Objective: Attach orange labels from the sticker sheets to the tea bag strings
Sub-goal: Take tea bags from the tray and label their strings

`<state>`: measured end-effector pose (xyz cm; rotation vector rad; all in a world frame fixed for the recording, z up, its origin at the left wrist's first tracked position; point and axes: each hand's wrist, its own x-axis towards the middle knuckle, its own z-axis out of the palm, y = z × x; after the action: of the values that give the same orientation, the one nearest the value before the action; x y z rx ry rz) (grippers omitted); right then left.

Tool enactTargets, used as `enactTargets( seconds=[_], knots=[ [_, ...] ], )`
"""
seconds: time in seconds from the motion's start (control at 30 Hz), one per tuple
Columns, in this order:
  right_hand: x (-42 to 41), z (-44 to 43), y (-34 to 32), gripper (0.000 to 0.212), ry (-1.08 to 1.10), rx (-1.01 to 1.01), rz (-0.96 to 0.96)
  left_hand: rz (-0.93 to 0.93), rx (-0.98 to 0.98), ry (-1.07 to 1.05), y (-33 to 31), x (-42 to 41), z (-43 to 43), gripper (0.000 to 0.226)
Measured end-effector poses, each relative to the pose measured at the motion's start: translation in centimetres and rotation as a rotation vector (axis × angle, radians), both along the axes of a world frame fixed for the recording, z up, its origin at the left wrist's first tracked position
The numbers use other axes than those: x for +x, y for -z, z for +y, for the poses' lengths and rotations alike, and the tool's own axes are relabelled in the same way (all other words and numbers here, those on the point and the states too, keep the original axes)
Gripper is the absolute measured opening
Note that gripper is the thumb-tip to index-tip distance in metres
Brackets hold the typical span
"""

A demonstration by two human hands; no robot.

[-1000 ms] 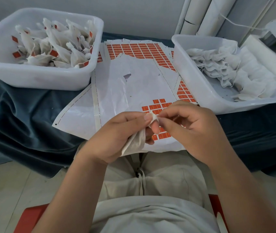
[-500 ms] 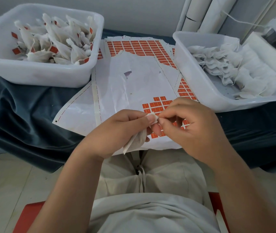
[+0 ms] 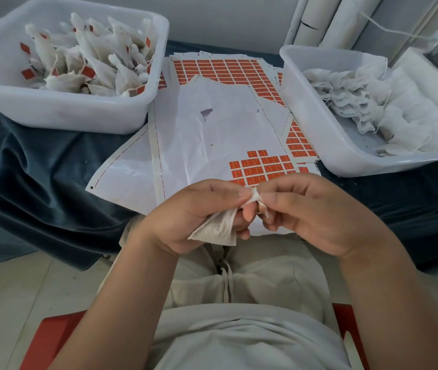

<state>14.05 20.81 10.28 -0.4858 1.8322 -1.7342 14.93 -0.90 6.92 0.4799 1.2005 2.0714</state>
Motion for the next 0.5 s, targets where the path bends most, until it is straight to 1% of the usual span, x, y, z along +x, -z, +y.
enactTargets(
  seconds=[0.1,0.13,0.2,0.23,0.33,0.4,0.43,0.5],
  knots=[
    [0.1,0.6,-1.1,0.026,-0.070,0.202,0.226,0.012,-0.008,0.008,0.0,0.0,0.1,0.041],
    [0.3,0.5,-1.6,0.027,-0.094,0.218,0.253,0.011,-0.011,0.013,0.0,0.0,0.2,0.038],
    [0.8,0.3,-2.3,0.040,-0.099,0.223,0.296,0.009,0.000,0.029,0.0,0.0,0.3,0.030],
    [0.9,0.2,-2.3,0.039,-0.067,0.224,0.332,0.014,0.011,0.032,0.0,0.0,0.3,0.027],
    [1.1,0.0,-2.0,0.010,0.128,0.249,0.487,0.024,0.054,0.022,0.0,0.0,0.2,0.025],
    [1.2,-0.3,-1.8,0.013,0.251,0.257,0.546,0.015,0.083,0.001,-0.1,0.0,0.0,0.026],
    [1.3,-0.5,-1.6,0.012,0.289,0.249,0.599,0.013,0.094,-0.014,-0.1,0.0,0.0,0.026],
    [1.7,-1.1,-1.6,0.007,0.309,0.292,0.802,0.016,0.110,-0.052,-0.2,0.0,0.1,0.025]
  ],
)
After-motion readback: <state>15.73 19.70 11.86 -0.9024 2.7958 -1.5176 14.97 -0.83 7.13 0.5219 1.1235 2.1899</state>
